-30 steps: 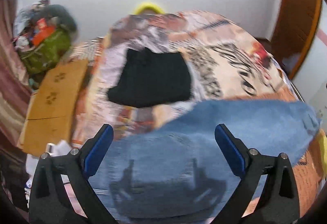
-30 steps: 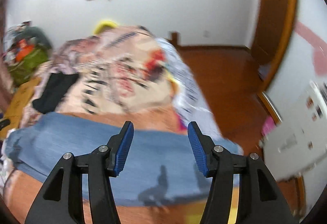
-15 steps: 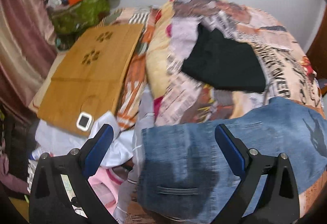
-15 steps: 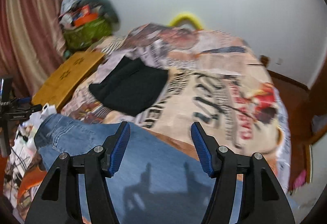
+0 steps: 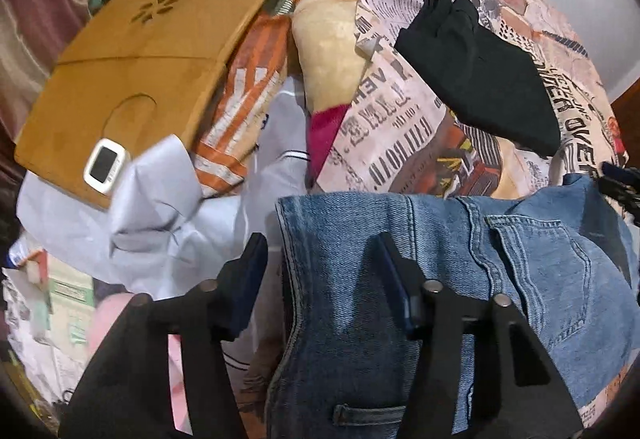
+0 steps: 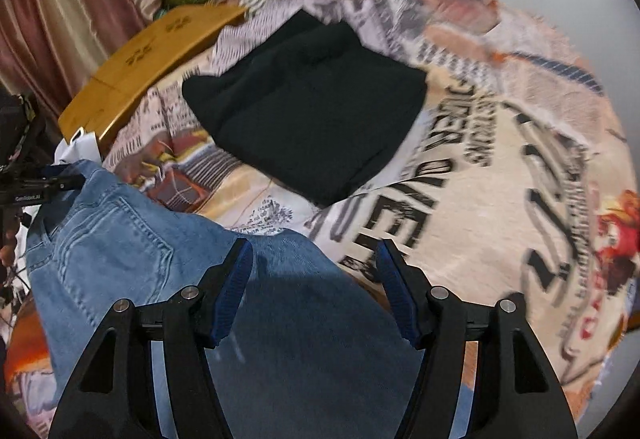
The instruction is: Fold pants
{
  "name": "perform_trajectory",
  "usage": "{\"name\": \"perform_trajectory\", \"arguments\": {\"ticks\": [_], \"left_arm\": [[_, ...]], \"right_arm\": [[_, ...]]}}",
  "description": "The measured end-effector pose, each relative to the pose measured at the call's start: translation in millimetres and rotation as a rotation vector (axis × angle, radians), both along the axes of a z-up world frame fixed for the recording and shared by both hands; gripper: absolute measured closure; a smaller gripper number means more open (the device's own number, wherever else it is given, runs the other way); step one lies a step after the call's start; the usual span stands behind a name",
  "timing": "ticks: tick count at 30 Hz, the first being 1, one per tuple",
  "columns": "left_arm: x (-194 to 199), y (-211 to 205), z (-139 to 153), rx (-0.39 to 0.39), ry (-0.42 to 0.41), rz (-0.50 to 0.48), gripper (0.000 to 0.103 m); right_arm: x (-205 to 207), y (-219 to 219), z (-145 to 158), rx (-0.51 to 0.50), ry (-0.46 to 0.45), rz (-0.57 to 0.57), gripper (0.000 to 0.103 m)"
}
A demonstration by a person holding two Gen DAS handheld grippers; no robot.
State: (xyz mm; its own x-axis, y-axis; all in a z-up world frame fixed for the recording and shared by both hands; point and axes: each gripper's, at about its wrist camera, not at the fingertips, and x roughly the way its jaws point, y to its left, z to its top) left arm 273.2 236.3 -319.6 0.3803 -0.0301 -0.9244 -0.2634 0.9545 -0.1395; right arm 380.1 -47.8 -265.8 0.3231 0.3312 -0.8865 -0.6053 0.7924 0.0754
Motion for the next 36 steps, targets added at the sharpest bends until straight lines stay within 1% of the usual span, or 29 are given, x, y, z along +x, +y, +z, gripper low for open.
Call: {"name": "perform_trajectory", "arguments": {"ticks": [3,4,6,7,8,9,10,12,13,14,15,17,19,21,23,24,27,28,29,30,32,33,34,35,36], "left_arm": [[-3,-1,-2,-0.032,-0.008,-0.006,0.063],[-4,-1,-3,-0.050,-0.007,-0.007,0.068],[-6,0,-5,-0.081,-0.005,0.014,0.071],[-7,1,-5,-0.097,-0.009,0.032,0.074],[-8,1,-5,-0.108,-0.016,0.038,0.077],[-8,2,-5,-0.109,-0.019,0.043,0.083],[-8,1,-5,-0.099,-0.019,0.049,0.089],[-10,-3,-5,-0.068,-0.014,0.044,0.096],[-11,-5,-4,-0.045,-0.013,0.042,0.096],[-12,-7,-1,-0.007,-0.019,0.051,0.097],[-13,-7,2,0.024,-0.024,0.058,0.097],[-17,-9,8,0.124,-0.039,0.076,0.097],[-18,-7,6,0.141,-0.035,0.080,0.097],[-18,-8,-1,0.153,-0.010,0.076,0.096],[-18,-15,-4,0.206,-0.009,0.053,0.096],[-18,-17,-5,0.217,-0.007,0.047,0.096],[-16,-18,-8,0.187,0.024,0.032,0.096],[-17,-17,-4,0.182,0.025,0.035,0.095],[-20,-16,3,0.173,0.020,0.035,0.094],[-24,-16,9,0.168,0.012,0.035,0.091],[-32,-15,27,0.162,-0.028,0.043,0.080],[-36,-14,33,0.162,-0.044,0.050,0.067],[-40,-13,41,0.157,-0.062,0.059,0.054],[-46,-12,50,0.146,-0.088,0.071,0.048],[-52,-12,58,0.127,-0.113,0.079,0.041]], "right_arm": [[10,5,-18,-0.013,0.063,0.015,0.043],[10,5,-22,-0.004,0.077,0.021,0.047],[9,7,-23,0.017,0.111,0.044,0.058],[9,6,-24,0.031,0.132,0.043,0.065],[9,5,-25,0.043,0.146,0.035,0.070],[9,5,-26,0.047,0.154,0.024,0.073],[8,5,-26,0.044,0.149,0.013,0.082],[5,4,-24,0.044,0.127,0.008,0.090],[3,4,-21,0.045,0.104,0.004,0.096],[-1,4,-15,0.051,0.072,0.007,0.098],[-3,4,-11,0.055,0.040,0.011,0.098],[-9,6,1,0.054,-0.041,0.023,0.099],[-8,9,5,0.045,-0.083,0.012,0.099],[-2,12,2,0.036,-0.085,-0.005,0.100],[4,14,-4,0.017,-0.076,-0.020,0.100],[6,15,-7,0.010,-0.070,-0.025,0.100],[8,15,-9,-0.027,-0.035,-0.027,0.099],[7,13,-7,-0.026,-0.027,-0.029,0.099],[5,10,-3,-0.021,-0.018,-0.031,0.096],[2,6,2,-0.018,-0.018,-0.036,0.096],[-7,-3,15,-0.001,-0.025,-0.036,0.094],[-11,-10,24,0.010,-0.033,-0.044,0.092],[-15,-16,32,0.023,-0.042,-0.053,0.086],[-20,-21,39,0.038,-0.051,-0.063,0.080],[-26,-28,49,0.058,-0.063,-0.074,0.078]]}}
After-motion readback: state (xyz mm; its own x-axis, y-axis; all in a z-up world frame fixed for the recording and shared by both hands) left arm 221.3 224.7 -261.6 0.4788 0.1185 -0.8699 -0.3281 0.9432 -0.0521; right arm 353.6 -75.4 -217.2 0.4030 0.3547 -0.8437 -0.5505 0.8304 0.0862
